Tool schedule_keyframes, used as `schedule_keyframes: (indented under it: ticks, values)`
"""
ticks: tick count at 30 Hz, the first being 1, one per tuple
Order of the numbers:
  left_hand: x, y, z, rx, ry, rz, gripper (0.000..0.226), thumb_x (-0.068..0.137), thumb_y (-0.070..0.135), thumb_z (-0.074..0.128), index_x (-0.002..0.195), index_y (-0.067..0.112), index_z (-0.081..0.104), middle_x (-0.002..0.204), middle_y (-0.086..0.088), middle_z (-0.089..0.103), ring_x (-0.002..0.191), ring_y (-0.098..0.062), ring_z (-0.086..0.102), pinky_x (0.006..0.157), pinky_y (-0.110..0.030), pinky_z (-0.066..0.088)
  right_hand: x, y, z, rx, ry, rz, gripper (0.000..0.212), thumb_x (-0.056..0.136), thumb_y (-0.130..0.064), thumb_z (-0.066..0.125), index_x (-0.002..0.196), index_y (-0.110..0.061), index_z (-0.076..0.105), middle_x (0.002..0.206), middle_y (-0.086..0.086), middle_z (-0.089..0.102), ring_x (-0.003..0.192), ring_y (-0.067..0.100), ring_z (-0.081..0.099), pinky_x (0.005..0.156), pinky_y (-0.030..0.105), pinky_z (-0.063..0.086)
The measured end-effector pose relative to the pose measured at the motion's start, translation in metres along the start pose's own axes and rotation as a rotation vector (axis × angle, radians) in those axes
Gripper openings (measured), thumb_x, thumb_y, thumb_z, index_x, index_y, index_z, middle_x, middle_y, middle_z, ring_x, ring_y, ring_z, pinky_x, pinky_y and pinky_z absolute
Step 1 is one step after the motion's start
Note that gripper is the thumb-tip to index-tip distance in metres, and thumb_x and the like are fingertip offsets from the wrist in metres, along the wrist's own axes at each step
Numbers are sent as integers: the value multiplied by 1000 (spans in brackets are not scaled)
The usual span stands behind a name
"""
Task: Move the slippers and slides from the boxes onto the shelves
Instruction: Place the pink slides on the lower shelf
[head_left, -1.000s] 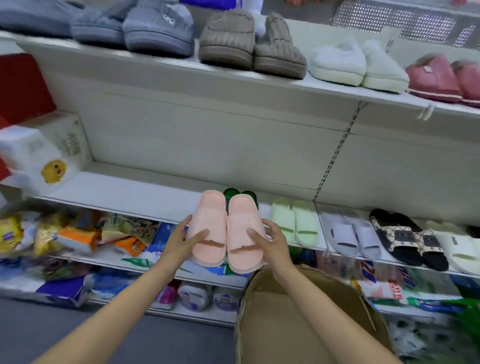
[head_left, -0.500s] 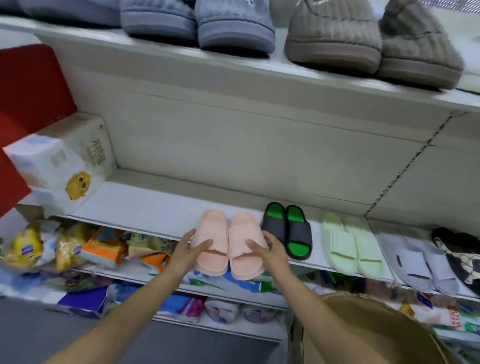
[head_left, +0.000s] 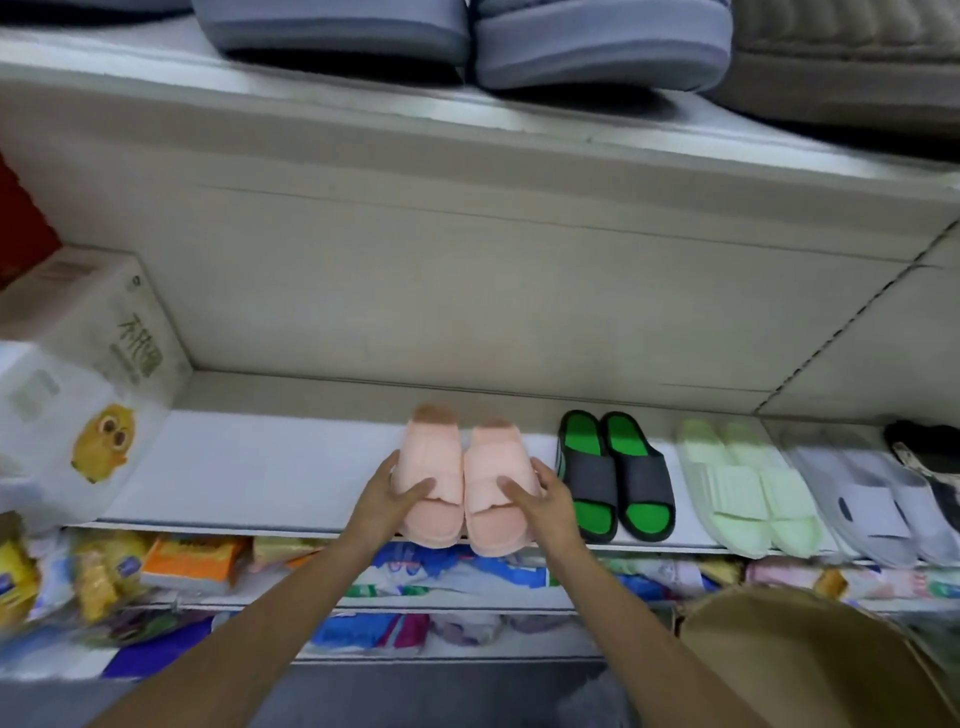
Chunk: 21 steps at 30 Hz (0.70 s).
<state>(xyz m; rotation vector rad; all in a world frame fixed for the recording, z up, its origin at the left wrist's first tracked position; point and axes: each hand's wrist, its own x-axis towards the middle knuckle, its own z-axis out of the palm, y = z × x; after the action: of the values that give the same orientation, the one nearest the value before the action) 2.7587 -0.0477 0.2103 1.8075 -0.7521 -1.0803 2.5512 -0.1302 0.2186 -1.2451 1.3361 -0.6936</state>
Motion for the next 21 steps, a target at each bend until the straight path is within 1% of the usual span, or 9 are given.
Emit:
schedule_keyframes:
  ticks: [2,4,6,8,10,12,15,19,21]
  values:
    - [9,4,-1,106,-10,45,53,87,31,76,131,20,49,124,4,53,111,-19,54,88,-31,45,6,-2,2,-47,4,-13,45,84,-17,78,124,-7,58,120,4,67,111,26,64,88,31,51]
    - [22,-3,-3,237,-15,66,61,78,51,77,124,17,56,124,1,57,114,-20,56,94,-36,49,13,-2,3,-103,25,-21,48,84,-18,78,126,-10,55,122,2,64,112,22,62,95,31,49]
    - [41,-19,-4,339,-11,97,63,76,60,75,122,19,61,124,-4,61,116,-23,56,99,-42,49,22,3,5,-185,50,-33,42,85,-19,76,121,-4,59,116,7,68,107,25,64,89,31,50]
    - [39,-9,-2,399,-3,162,57,84,43,76,131,15,59,134,-8,57,124,-26,51,106,-42,43,29,11,9,-283,71,-38,38,90,-19,71,120,1,59,115,14,67,107,30,64,88,33,49]
    - [35,-1,-2,389,-12,188,59,88,31,75,138,11,53,139,-10,53,126,-26,50,107,-39,41,32,13,12,-335,74,-22,49,94,-23,64,135,3,51,132,18,59,120,33,58,102,38,46]
    - [36,1,-3,354,-27,164,62,87,29,75,142,11,50,140,-10,51,124,-25,52,107,-39,43,32,10,13,-348,67,-32,55,98,-23,60,144,1,44,143,16,51,130,31,51,110,35,39]
    - [39,1,-4,361,-28,170,65,86,28,77,143,13,48,139,-10,51,122,-26,54,104,-42,46,35,10,10,-355,68,-34,59,99,-24,59,148,0,38,150,14,45,136,28,46,111,30,33]
    - [38,-1,-3,405,12,199,67,86,29,77,144,13,48,140,-10,51,121,-26,55,101,-40,48,38,12,5,-389,60,-65,59,97,-25,61,147,-1,41,146,14,50,133,28,50,112,34,37]
    - [34,0,-4,477,55,282,66,86,27,77,143,13,49,142,-7,51,124,-25,53,102,-35,45,37,9,-3,-355,67,-83,54,95,-20,65,143,-3,46,142,13,54,129,26,53,111,38,40]
